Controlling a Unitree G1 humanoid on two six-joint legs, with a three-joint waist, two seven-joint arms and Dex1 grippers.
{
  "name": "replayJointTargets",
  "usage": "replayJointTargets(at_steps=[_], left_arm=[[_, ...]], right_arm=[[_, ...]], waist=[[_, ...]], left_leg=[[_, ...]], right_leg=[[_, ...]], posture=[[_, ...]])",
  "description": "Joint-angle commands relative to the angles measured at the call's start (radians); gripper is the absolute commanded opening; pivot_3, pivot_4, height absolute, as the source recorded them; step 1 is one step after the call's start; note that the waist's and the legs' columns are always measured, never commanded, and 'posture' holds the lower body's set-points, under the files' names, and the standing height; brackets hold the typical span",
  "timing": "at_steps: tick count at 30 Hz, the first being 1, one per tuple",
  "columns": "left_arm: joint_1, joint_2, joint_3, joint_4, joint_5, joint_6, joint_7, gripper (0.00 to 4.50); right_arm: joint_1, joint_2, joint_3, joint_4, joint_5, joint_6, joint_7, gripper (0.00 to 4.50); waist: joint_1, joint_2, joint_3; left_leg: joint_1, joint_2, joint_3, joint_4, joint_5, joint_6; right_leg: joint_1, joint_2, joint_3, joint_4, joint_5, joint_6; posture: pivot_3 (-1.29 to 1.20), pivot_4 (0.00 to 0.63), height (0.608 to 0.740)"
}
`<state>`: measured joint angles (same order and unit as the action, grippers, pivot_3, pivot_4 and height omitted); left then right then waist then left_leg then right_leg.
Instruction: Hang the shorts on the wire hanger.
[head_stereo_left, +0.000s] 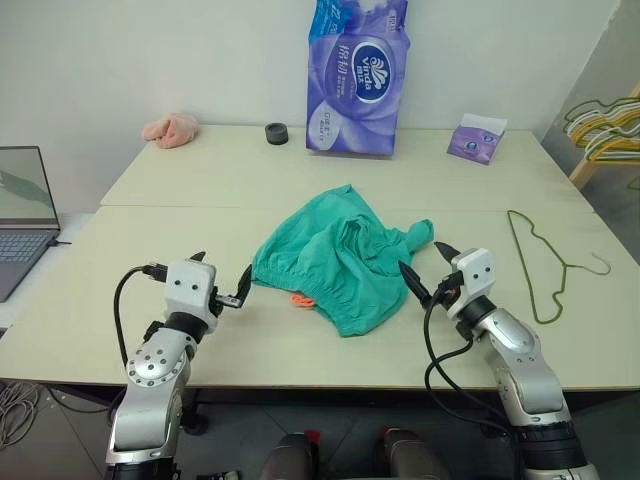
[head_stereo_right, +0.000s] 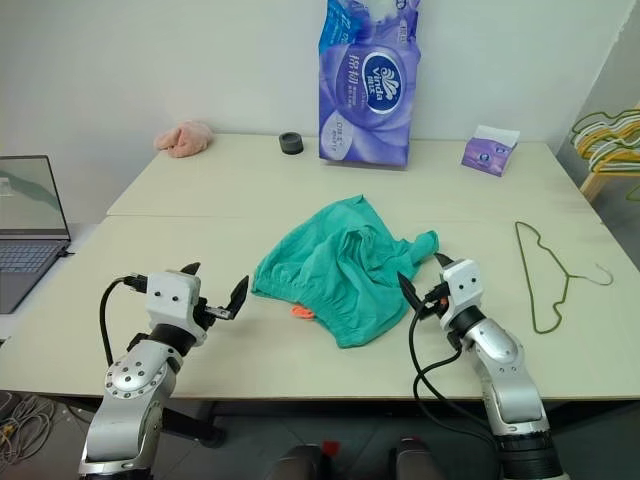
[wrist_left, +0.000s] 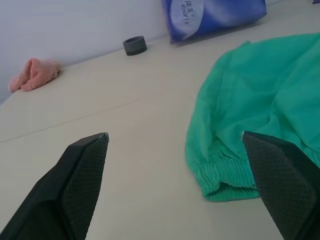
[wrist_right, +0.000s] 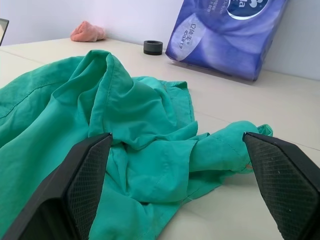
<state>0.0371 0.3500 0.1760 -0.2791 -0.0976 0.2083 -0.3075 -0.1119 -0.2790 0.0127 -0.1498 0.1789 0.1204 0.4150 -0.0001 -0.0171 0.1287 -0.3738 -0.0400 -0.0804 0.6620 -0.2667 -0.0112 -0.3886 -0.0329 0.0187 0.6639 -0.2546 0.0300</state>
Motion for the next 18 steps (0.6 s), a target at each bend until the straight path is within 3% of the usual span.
replayJointTargets(at_steps=[1, 18], left_arm=[[-0.006, 0.016, -0.016, -0.051, -0.006, -0.039, -0.028, 4.50], [-0.005, 0.020, -0.021, -0.077, -0.068, -0.037, -0.097, 4.50]], right_arm=[[-0.002, -0.009, -0.020, -0.027, 0.004, -0.015, 0.001, 4.44], [-0.017, -0.071, 0.026, -0.043, 0.002, -0.061, 0.116, 4.44]], waist=[[0.000, 0.000, 0.000], [-0.002, 0.000, 0.000]], left_leg=[[0.000, 0.000, 0.000, 0.000, 0.000, 0.000], [0.000, 0.000, 0.000, 0.000, 0.000, 0.000]], right_leg=[[0.000, 0.000, 0.000, 0.000, 0.000, 0.000], [0.000, 0.000, 0.000, 0.000, -0.001, 0.001]], posture=[[0.02, 0.072, 0.740], [0.00, 0.077, 0.740]])
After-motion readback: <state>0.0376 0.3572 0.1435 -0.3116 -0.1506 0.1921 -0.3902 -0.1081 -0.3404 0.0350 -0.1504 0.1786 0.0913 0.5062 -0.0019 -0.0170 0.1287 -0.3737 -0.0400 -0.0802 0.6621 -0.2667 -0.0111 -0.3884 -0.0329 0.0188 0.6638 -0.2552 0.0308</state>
